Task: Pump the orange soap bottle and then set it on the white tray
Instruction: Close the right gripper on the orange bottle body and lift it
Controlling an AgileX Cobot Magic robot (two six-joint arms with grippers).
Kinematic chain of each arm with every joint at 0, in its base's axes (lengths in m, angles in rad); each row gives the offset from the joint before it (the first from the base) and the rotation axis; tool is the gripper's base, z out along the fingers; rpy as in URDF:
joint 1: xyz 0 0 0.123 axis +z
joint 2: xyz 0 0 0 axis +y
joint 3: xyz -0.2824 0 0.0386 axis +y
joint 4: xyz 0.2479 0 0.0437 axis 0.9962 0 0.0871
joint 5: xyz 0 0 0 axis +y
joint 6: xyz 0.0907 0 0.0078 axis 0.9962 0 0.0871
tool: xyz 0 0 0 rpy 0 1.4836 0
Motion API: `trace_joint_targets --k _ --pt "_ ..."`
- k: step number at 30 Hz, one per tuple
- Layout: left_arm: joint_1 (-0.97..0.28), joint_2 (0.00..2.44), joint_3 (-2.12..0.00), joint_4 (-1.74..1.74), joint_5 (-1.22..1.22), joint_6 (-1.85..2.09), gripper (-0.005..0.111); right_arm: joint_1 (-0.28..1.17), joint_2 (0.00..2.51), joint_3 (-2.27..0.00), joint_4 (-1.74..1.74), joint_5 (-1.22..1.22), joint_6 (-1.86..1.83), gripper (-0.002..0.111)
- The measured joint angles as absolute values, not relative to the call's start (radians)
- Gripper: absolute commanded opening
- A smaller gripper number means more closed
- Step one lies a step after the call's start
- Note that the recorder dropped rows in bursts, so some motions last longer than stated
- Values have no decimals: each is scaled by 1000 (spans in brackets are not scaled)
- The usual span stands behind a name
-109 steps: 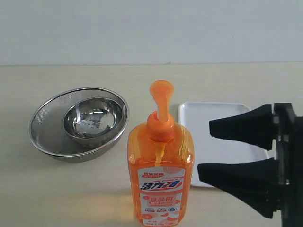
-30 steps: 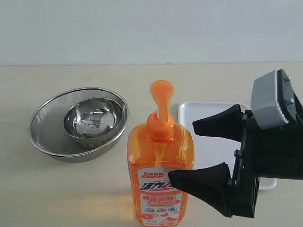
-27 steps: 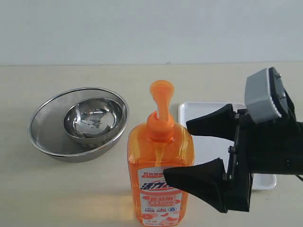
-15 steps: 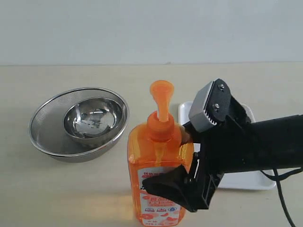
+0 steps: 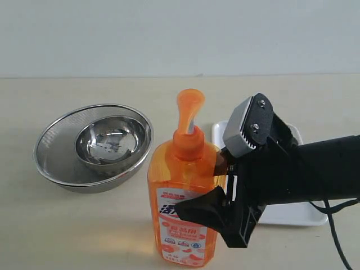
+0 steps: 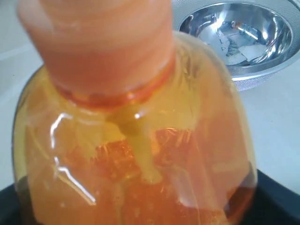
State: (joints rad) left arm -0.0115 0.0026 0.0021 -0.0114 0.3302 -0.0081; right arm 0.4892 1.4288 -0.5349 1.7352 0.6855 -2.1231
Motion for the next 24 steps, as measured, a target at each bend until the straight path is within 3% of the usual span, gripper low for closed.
trace_joint_targets --k 24 --pt "-12 3 2 -11 330 -8 33 551 1444 -686 1692 556 -2085 2"
